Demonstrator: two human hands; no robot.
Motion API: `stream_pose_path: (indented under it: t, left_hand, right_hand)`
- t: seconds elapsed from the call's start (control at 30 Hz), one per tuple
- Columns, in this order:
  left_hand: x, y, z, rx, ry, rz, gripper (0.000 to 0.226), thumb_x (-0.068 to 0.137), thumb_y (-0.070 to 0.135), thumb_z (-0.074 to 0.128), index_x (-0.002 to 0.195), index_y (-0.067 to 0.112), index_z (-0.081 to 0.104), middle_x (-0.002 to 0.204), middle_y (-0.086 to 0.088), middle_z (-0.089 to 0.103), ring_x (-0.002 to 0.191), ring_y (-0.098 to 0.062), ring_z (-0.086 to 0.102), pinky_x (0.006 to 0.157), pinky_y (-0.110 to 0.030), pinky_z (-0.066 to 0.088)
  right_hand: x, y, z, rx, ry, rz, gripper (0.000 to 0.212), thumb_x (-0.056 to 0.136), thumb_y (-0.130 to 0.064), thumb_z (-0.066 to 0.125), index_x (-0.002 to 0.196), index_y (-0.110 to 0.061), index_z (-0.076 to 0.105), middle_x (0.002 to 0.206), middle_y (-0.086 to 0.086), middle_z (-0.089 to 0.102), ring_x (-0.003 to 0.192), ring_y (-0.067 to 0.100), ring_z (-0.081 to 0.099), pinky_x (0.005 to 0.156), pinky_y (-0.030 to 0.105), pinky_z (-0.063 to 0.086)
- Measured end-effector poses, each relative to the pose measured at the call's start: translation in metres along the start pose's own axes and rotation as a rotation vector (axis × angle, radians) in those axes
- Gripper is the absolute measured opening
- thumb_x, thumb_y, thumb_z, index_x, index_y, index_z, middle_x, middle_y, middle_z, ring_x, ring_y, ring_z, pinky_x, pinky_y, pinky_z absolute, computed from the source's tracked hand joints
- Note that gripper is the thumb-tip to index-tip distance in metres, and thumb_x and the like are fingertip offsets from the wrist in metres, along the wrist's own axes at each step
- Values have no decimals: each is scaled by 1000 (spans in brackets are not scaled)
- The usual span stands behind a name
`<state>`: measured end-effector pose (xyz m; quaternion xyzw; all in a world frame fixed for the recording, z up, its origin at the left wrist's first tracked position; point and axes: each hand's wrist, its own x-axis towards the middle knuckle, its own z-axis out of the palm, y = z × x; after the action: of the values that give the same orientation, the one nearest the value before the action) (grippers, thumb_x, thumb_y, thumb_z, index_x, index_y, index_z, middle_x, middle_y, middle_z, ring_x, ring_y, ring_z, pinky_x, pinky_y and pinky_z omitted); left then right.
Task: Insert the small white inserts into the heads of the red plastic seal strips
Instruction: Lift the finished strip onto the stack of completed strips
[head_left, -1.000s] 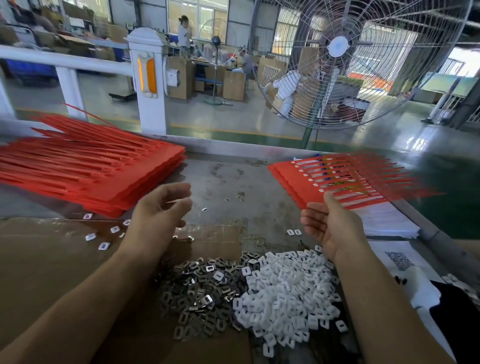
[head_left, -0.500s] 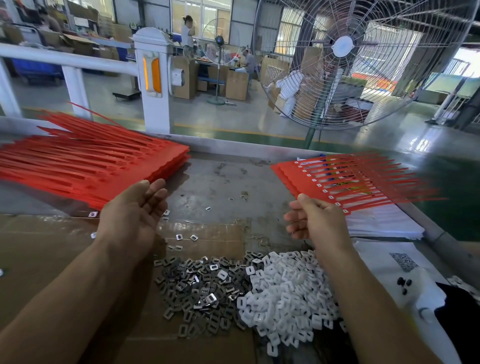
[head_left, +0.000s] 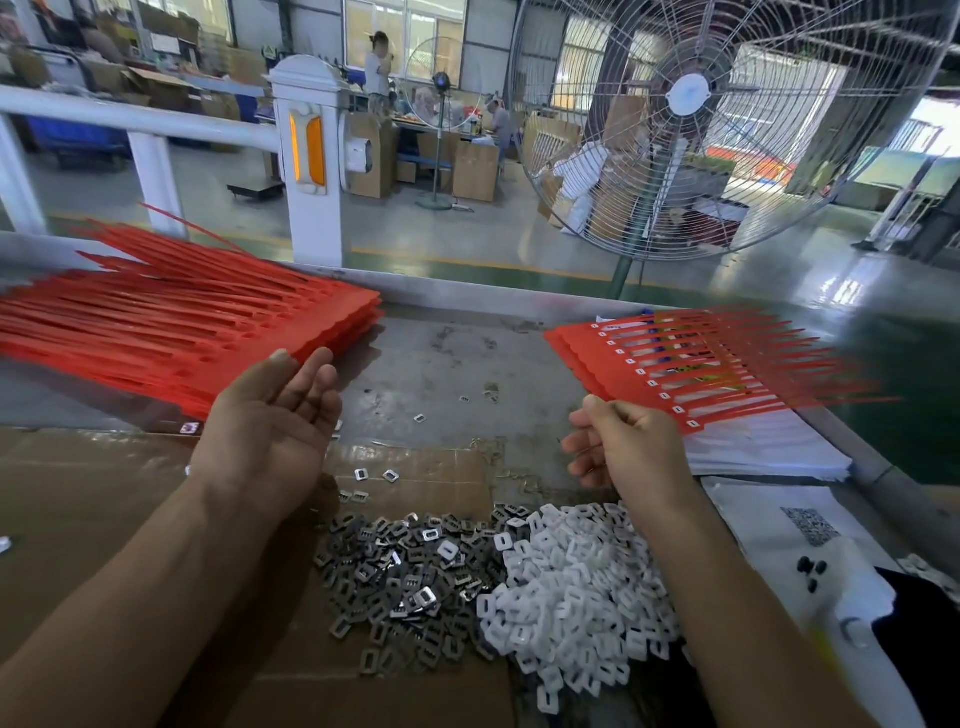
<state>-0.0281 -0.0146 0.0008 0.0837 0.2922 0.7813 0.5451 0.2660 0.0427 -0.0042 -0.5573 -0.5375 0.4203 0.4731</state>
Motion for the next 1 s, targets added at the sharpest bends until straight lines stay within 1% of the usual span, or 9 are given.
stream_pose_path:
  t: [0.1,0.23,0.37,0.47,0.6,0.7,0.77,0.87,1.0]
  left_hand:
    - [-3,3,2,-34,-71,2,35,95,24,59,125,10,46,119,-14,72,80,-18,69,73,-26,51]
    - [-7,4,4,-18,-87,19,21,95,23,58,115,18,53,125,-17,68,83,-20,68,79,-27,51]
    - [-7,9,5,11,-118,33,12,96,20,58,106,14,58,128,-16,62,94,-22,67,85,-29,53]
    - [-5,12,5,17,-118,68,16,96,16,57,111,14,55,134,-16,55,111,-28,68,92,-34,56]
    - [-4,12,7,28,-120,103,10,97,11,54,107,11,55,139,-15,50,118,-32,66,102,-40,53]
    - [-1,16,7,32,-91,138,31,96,10,54,127,6,52,134,-12,52,124,-32,61,104,-40,51]
    - [-1,18,7,45,-71,144,45,97,10,53,141,3,46,136,-14,53,121,-32,64,102,-39,52]
    - [-1,15,6,45,-43,130,44,97,10,50,140,0,46,138,-19,51,116,-32,66,100,-39,54]
    - [-2,12,5,34,-36,90,42,96,12,50,137,0,51,140,-19,49,122,-29,62,103,-38,51]
  right_hand:
    - [-1,-1,0,-12,-1,-4,29,106,-27,56,92,-6,71,70,11,75,47,18,61,41,26,48]
    - [-3,-1,1,-37,-6,-6,29,107,-27,56,93,-6,71,72,11,75,50,19,62,44,29,50]
    - [-4,-2,1,-36,-11,2,30,107,-27,56,93,-6,71,71,11,75,50,19,62,43,27,50]
    - [-4,-3,2,-34,-18,11,30,107,-27,56,93,-5,71,70,11,74,50,20,61,43,28,49]
    - [-3,-1,3,-36,-26,9,29,106,-26,57,92,-5,72,70,11,74,50,20,61,44,29,48]
    - [-3,0,3,-57,-33,0,29,106,-27,57,92,-7,72,70,11,74,50,20,63,44,30,48]
    - [-4,0,3,-65,-36,-3,30,106,-28,57,91,-7,72,70,11,74,50,20,63,44,30,48]
    - [-4,0,3,-70,-36,-7,30,106,-28,57,91,-7,72,71,11,74,50,21,62,44,29,48]
    - [-5,-1,2,-81,-34,-17,30,106,-27,56,91,-7,72,71,11,75,51,21,63,45,29,49]
